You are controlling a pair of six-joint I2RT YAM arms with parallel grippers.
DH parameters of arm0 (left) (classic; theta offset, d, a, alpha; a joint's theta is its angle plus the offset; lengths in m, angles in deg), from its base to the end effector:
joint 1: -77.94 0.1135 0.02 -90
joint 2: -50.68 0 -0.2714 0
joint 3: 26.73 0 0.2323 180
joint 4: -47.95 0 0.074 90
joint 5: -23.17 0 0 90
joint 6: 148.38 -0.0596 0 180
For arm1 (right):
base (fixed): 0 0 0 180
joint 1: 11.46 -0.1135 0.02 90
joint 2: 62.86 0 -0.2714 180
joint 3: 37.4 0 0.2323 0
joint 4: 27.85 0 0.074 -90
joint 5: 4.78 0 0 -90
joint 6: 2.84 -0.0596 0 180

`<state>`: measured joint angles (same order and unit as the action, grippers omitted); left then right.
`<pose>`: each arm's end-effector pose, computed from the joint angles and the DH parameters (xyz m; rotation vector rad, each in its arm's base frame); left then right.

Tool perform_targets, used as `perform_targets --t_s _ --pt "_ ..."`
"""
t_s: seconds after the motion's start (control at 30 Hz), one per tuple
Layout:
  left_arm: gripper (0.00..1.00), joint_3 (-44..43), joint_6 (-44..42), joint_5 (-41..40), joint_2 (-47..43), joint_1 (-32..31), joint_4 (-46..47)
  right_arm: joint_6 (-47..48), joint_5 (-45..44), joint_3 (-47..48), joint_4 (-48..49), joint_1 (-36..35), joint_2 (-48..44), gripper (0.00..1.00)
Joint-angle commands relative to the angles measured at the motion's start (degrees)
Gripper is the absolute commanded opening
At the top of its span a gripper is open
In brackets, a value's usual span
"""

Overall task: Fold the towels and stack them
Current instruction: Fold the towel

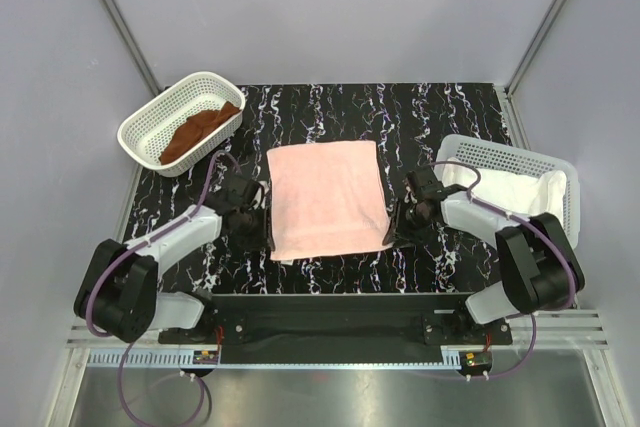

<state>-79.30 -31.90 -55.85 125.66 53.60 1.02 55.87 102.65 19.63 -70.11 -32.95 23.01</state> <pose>0.1877 -0.0974 0.1631 -0.0033 2.8606 -0.4720 0.2227 0.1069 0.1483 0.1751 2.9139 0.6166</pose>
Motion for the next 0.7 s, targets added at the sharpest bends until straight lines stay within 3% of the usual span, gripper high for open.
perform_targets --t_s 0.0,0.13,0.23,0.43,0.67 --pt "0.4 -7.11 -3.09 -2.8 -0.54 0.16 -1.51 0.96 -5.03 3.54 -4.78 -0.3 -5.61 0.42" --pt "0.4 -17.84 -7.13 -4.21 4.2 3.68 -3.02 5.34 -8.55 12.58 -8.13 -0.21 -4.14 0.45" --pt "0.42 -28.11 -11.61 -1.95 10.87 6.23 -3.8 9.91 -7.85 21.98 -7.52 0.49 2.88 0.44" --pt "0.4 -50.32 -20.76 3.86 30.03 7.73 -7.57 19.05 -5.74 44.57 -7.6 1.81 22.92 0.35" --pt "0.39 -66.35 -23.49 5.28 48.92 11.15 -10.13 23.64 -3.2 66.98 -12.0 5.84 43.91 0.33"
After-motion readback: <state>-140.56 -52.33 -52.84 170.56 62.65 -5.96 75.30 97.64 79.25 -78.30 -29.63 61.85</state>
